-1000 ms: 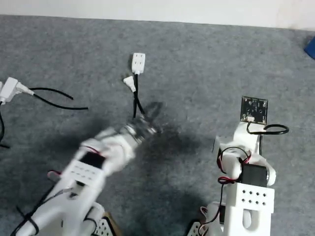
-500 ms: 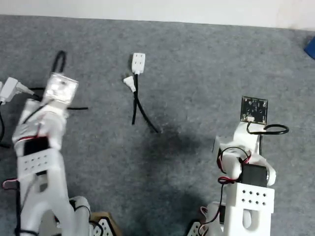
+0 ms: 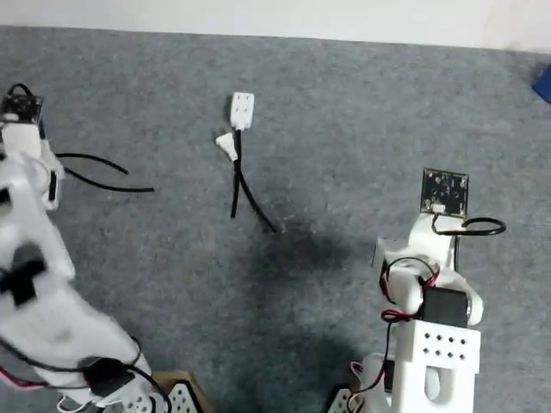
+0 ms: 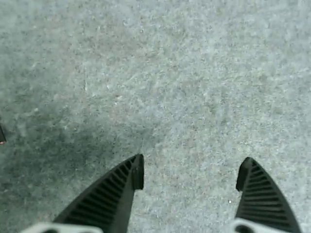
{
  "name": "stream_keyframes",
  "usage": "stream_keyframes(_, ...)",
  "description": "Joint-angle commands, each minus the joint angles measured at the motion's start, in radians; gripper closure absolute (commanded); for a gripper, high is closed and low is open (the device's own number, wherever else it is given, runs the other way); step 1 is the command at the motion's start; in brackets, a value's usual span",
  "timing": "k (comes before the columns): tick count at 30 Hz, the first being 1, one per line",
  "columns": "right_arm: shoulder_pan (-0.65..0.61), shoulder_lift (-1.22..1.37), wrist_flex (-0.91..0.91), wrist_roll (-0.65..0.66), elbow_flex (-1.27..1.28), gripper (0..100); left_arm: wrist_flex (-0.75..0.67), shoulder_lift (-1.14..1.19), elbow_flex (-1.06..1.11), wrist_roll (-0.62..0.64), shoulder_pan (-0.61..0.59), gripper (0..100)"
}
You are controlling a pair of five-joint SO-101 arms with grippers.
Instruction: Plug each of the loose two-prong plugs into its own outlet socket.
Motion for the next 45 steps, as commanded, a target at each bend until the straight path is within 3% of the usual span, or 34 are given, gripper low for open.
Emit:
stream_keyframes(1,-0.002,-0.012,0.005,0.015,-0.005,69.9,0.186,0.228,-0.460,0.012,-0.033,99)
stream_keyframes(8,-0.005,-0.012,0.005,0.015,-0.005,69.9,0.391,0.579,-1.061,0.011,-0.099,99)
stream_keyframes(14,-0.005,-0.012,0.005,0.015,-0.005,69.9,0.557,0.789,-1.395,0.000,-0.099,99)
stream_keyframes(18,-0.005,-0.012,0.005,0.015,-0.005,69.9,0.674,0.872,-1.544,-0.146,-0.087,85)
stream_keyframes(21,-0.005,-0.012,0.005,0.015,-0.005,69.9,0.697,0.888,-1.567,-0.149,-0.085,77)
stream_keyframes(36,-0.007,-0.012,0.005,0.015,-0.005,69.9,0.698,0.823,-1.569,-0.143,-0.070,77)
stream_keyframes(45,-0.007,-0.012,0.005,0.015,-0.005,69.9,0.698,0.647,-1.569,-0.094,-0.038,77)
